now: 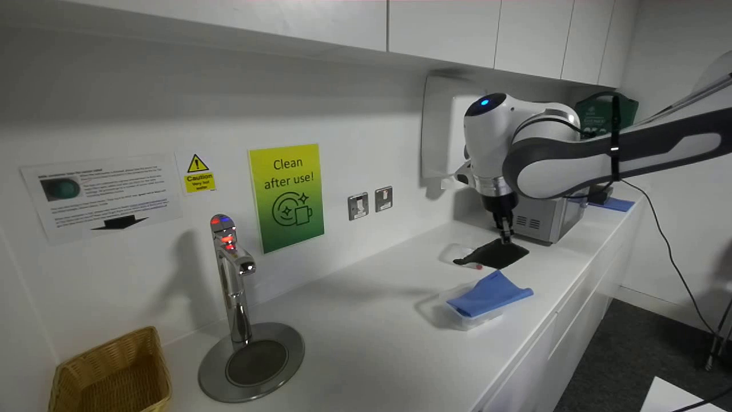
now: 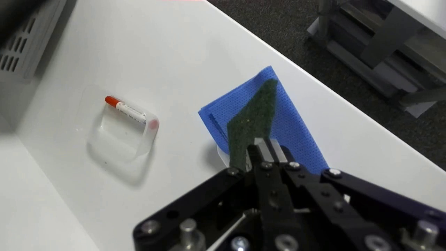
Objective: Put the black fabric in the clear bowl.
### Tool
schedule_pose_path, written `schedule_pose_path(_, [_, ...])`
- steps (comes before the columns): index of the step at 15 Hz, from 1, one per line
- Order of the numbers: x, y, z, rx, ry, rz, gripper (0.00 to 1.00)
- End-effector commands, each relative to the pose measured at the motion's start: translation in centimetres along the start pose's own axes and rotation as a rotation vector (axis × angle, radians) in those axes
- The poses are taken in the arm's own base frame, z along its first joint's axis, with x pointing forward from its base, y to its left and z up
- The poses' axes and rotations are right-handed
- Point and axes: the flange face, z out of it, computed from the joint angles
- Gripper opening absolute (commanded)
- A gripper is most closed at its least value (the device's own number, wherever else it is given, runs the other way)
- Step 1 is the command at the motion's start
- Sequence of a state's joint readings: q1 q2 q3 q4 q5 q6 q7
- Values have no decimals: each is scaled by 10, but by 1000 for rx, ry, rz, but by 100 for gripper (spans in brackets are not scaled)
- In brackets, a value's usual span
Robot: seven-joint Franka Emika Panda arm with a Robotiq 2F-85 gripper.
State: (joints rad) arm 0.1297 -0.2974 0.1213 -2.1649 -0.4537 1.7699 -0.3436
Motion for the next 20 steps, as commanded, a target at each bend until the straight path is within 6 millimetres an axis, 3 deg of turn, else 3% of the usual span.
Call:
schedule_pose_path(1, [0,-8,7,-20,-10,-81,0])
schedule_pose_path(9, [3,-27,40,18,-73,-118,0])
schedule_pose_path(20, [9,-23,42,-102,-121,-161,0])
